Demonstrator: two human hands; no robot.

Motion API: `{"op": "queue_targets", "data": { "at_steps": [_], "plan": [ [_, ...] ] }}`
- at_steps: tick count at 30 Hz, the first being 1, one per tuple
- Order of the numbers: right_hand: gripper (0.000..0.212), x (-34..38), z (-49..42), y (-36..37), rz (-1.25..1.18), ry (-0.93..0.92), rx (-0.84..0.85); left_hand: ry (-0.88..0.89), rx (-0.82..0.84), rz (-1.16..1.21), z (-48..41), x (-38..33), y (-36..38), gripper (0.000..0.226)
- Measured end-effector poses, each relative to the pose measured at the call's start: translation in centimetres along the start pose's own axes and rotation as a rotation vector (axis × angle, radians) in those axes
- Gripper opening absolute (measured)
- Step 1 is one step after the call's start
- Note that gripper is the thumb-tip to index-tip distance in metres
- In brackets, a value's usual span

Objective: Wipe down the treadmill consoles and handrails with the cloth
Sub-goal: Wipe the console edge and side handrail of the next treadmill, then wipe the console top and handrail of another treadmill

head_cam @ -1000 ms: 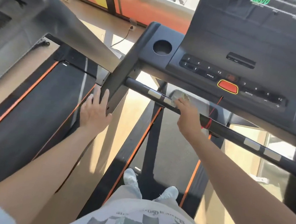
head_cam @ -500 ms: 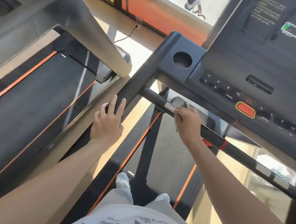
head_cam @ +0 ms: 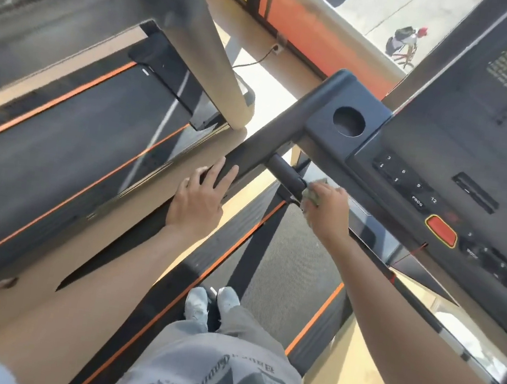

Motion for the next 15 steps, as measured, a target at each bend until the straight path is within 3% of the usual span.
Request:
{"op": "queue_targets", "data": {
  "at_steps": [5,9,15],
  "plan": [
    [0.014,1.4,0.6,-0.2,-0.088,-0.05,-0.006,-0.03,0.037,0.05,0.0,0.0,0.0,0.092],
    [0.016,3.0,0.3,0.9,-0.159,-0.142,0.171,-0.078,0.099,0.229,0.0,0.2,-0.9,0.08],
    [0.02,7.4,-2.2,2.1,-0.364,-0.31,0.103,-0.365,0.007,0.3,6.8,2.6,-3.4,0.065]
  ]
}}
Point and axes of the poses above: each hand's wrist, its own z-axis away from the middle knuckle, its own y-axis out of the palm, x = y × z, the point moved 3 cm from there along -z, towards the middle knuckle, and after that the axes turned 3 degrees about -z, right-handed, at the moved point
